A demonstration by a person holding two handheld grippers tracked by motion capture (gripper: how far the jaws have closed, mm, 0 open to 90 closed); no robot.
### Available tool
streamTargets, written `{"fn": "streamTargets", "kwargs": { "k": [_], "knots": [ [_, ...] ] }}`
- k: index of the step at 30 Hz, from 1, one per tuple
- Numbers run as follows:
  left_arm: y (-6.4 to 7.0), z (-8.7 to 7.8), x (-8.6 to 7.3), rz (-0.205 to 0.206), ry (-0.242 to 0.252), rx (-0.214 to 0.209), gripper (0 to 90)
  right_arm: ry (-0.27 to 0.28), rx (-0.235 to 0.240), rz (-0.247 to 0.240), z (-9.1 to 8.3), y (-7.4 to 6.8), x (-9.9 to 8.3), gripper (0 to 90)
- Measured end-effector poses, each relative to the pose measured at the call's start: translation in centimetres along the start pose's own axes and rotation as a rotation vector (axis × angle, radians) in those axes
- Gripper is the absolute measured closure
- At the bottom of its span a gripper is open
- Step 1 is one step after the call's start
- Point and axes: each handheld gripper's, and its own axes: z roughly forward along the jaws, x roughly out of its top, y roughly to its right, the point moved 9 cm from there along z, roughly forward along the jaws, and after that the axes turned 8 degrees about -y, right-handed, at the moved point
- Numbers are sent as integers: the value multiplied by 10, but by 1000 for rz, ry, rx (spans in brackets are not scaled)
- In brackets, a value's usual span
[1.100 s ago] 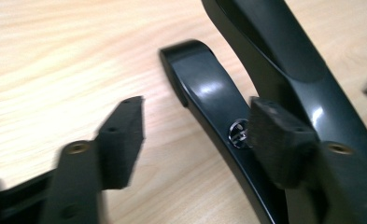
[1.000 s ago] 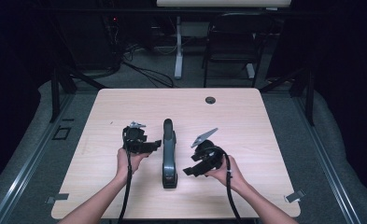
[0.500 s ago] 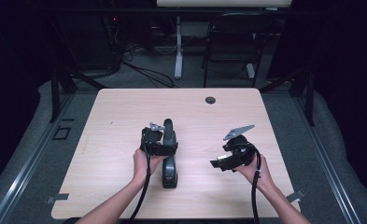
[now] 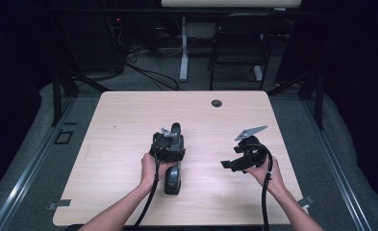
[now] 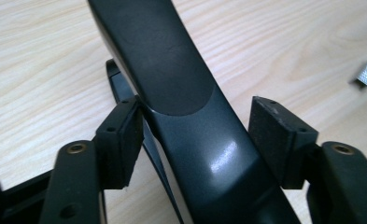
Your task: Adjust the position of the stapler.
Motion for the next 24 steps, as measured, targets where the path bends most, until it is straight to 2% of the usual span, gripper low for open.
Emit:
{"fn": "streamTargets", "kwargs": {
  "k": [5,7,9,12,16,18,21,22,23,24],
  "knots": [
    [-2,-2,-1,47,-18,-31,443,-5,1,-5,0,1,-1,193],
    [-3,-3,-2,53,-20,-34,477,-2,3,0,1,1,-1,194],
    [-5,-4,-3,81,-27,-28,512,-14,1,-3,1,2,-2,195],
    [-9,-6,-6,114,-43,-51,523,-19,3,-9,2,2,-2,198],
    [-10,-7,-7,138,-54,-63,528,-29,4,-14,3,2,-2,201],
    [-11,-8,-8,167,-65,-86,530,-35,6,-22,5,2,-3,203],
    [-11,-9,-9,181,-72,-100,532,-35,5,-23,5,1,-2,206],
    [-11,-9,-9,200,-73,-118,532,-37,5,-23,5,1,-2,206],
    [-10,-10,-11,225,-72,-153,532,-40,9,-22,6,1,-2,207],
    [-10,-10,-11,240,-69,-161,532,-43,6,-23,7,2,-2,207]
  ]
}}
